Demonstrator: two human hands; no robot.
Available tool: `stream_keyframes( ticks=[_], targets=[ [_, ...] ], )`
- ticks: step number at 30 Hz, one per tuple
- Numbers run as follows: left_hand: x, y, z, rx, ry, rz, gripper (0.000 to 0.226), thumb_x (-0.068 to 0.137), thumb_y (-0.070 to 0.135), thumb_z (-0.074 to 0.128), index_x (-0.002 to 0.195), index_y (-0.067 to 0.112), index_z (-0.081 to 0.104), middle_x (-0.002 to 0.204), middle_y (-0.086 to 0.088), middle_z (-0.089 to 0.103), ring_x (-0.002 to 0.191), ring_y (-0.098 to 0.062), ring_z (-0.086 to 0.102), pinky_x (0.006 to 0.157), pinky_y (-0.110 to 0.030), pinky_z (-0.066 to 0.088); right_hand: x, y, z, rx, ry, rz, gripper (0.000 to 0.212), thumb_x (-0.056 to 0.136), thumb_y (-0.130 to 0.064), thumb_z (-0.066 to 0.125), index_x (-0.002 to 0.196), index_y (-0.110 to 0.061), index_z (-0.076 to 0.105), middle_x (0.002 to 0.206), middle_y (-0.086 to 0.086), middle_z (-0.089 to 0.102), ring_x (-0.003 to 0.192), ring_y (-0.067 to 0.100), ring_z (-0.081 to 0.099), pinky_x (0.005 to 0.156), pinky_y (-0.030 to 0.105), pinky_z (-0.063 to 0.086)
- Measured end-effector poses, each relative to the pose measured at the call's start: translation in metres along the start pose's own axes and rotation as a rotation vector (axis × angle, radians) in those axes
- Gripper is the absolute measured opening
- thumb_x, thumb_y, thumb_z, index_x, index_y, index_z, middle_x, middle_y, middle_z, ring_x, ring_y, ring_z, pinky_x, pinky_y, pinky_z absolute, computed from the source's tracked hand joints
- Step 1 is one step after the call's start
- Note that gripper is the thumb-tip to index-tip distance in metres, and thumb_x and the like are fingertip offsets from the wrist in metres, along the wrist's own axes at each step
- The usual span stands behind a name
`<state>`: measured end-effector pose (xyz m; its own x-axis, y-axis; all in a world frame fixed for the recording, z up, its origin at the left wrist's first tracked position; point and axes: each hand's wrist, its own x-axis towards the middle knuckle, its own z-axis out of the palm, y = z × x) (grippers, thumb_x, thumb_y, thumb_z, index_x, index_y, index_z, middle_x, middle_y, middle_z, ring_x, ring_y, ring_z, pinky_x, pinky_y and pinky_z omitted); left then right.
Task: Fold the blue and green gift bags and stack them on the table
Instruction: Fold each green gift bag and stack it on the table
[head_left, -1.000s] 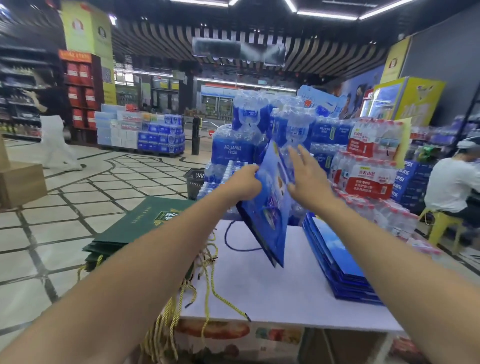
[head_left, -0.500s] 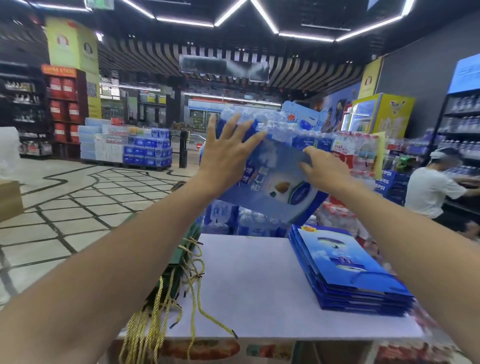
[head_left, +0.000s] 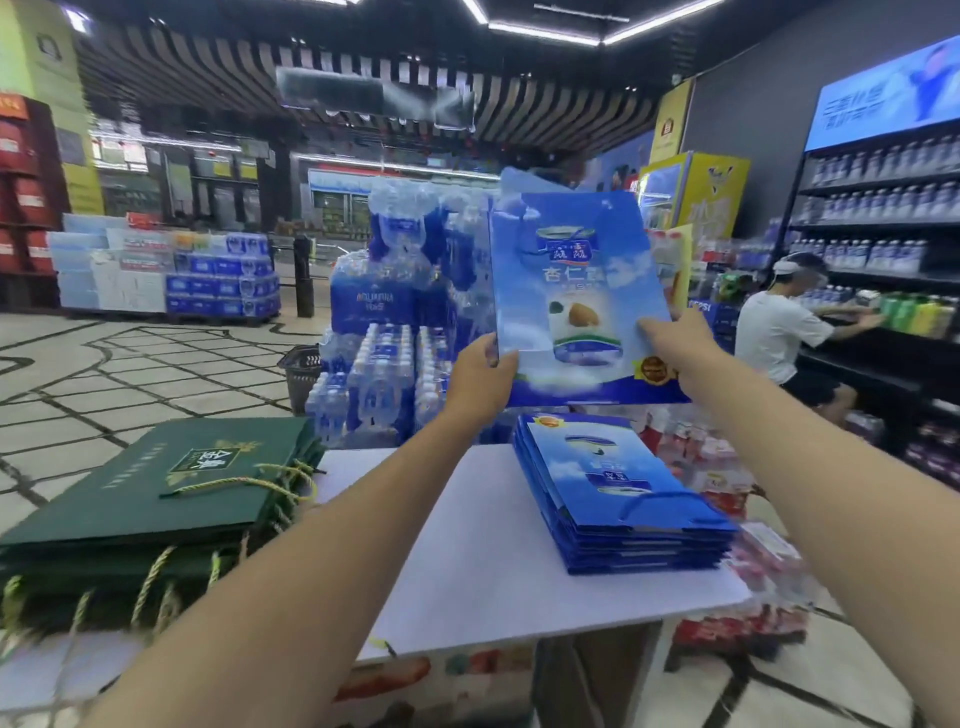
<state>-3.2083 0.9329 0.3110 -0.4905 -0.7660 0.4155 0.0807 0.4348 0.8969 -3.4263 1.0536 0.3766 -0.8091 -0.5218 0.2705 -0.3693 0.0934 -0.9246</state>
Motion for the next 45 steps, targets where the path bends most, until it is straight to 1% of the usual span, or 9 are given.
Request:
stream_keyframes(
  ticks=[4, 11, 15, 22, 26, 32, 39, 42, 45],
  targets=[
    [0.001, -0.034, 0.045, 0.072, -0.083, -0.085, 0.041, 0.078, 0.047, 0.058, 0.104, 0.018, 0.073, 0.095, -0.008, 0.078, 0.089, -0.030, 0.075, 0.081, -0.053, 0.062, -0.002, 0.047, -0.029, -0.246, -0.034, 0.108, 0.090, 0.073, -0.036, 0.090, 0.144, -0.005, 0.045, 0.133, 0.008, 0.053, 0.120, 0.034, 0.057, 0.098, 0.051, 0.050],
    [-0.044, -0.090, 0.090, 0.278, -0.198, -0.253, 0.032, 0.094, 0.044, 0.068, 0.104, 0.014, 0.074, 0.093, -0.002, 0.072, 0.097, -0.030, 0.069, 0.077, -0.035, 0.050, -0.020, 0.133, -0.037, -0.434, -0.099, 0.213, 0.056, 0.093, -0.016, 0.074, 0.136, 0.002, 0.044, 0.114, 0.014, 0.054, 0.082, 0.023, 0.054, 0.064, 0.033, 0.042],
    [-0.067, -0.115, 0.101, 0.409, -0.224, -0.317, 0.051, 0.093, 0.056, 0.063, 0.125, 0.016, 0.067, 0.123, -0.002, 0.069, 0.111, -0.025, 0.066, 0.092, -0.037, 0.053, -0.028, 0.166, -0.036, -0.638, -0.153, 0.226, 0.055, 0.091, -0.031, 0.075, 0.131, -0.001, 0.054, 0.127, 0.018, 0.061, 0.112, 0.035, 0.060, 0.090, 0.041, 0.050],
    [-0.071, -0.121, 0.102, 0.447, -0.239, -0.330, 0.056, 0.097, 0.057, 0.059, 0.142, 0.023, 0.051, 0.133, -0.001, 0.066, 0.113, -0.020, 0.064, 0.090, -0.037, 0.054, -0.029, 0.183, -0.031, -0.697, -0.221, 0.253, 0.047, 0.094, -0.029, 0.069, 0.130, 0.002, 0.062, 0.134, 0.020, 0.063, 0.119, 0.035, 0.060, 0.099, 0.041, 0.048],
    [-0.060, -0.120, 0.093, 0.557, -0.209, -0.270, 0.058, 0.099, 0.060, 0.051, 0.144, 0.025, 0.052, 0.131, 0.001, 0.065, 0.114, -0.021, 0.064, 0.094, -0.038, 0.053, -0.032, 0.171, -0.025, -0.843, -0.161, 0.161, 0.050, 0.092, -0.036, 0.062, 0.137, -0.016, 0.055, 0.140, 0.011, 0.055, 0.127, 0.035, 0.051, 0.098, 0.043, 0.046],
    [-0.046, -0.100, 0.040, 0.773, -0.195, -0.004, 0.056, 0.101, 0.047, 0.055, 0.153, 0.031, 0.042, 0.151, 0.001, 0.050, 0.133, -0.022, 0.052, 0.104, -0.047, 0.051, -0.050, 0.135, 0.026, -0.928, -0.145, -0.183, 0.050, 0.092, -0.036, 0.061, 0.141, -0.026, 0.054, 0.147, 0.004, 0.049, 0.136, 0.030, 0.043, 0.103, 0.047, 0.040],
    [-0.059, -0.072, -0.091, 1.062, -0.088, 0.257, 0.045, 0.099, 0.034, 0.056, 0.144, 0.029, 0.054, 0.145, 0.003, 0.054, 0.136, -0.022, 0.046, 0.105, -0.044, 0.044, -0.089, 0.084, 0.126, -0.829, -0.285, -0.406, 0.048, 0.090, -0.032, 0.063, 0.137, -0.025, 0.059, 0.142, 0.005, 0.054, 0.132, 0.030, 0.046, 0.102, 0.047, 0.043],
    [-0.071, -0.070, -0.162, 1.175, -0.009, 0.258, 0.039, 0.100, 0.038, 0.052, 0.137, 0.029, 0.061, 0.142, 0.003, 0.057, 0.132, -0.022, 0.050, 0.103, -0.045, 0.047, -0.112, 0.064, 0.177, -0.746, -0.347, -0.441, 0.047, 0.089, -0.030, 0.063, 0.135, -0.023, 0.060, 0.139, 0.007, 0.056, 0.129, 0.031, 0.049, 0.101, 0.047, 0.044],
    [-0.084, -0.075, -0.230, 1.297, 0.006, 0.052, 0.049, 0.098, 0.055, 0.037, 0.134, 0.031, 0.060, 0.144, 0.003, 0.056, 0.134, -0.024, 0.050, 0.107, -0.049, 0.045, -0.140, 0.046, 0.227, -0.686, -0.451, -0.487, 0.047, 0.092, -0.033, 0.064, 0.137, -0.023, 0.058, 0.141, 0.004, 0.054, 0.131, 0.028, 0.048, 0.105, 0.048, 0.043]
  ],
)
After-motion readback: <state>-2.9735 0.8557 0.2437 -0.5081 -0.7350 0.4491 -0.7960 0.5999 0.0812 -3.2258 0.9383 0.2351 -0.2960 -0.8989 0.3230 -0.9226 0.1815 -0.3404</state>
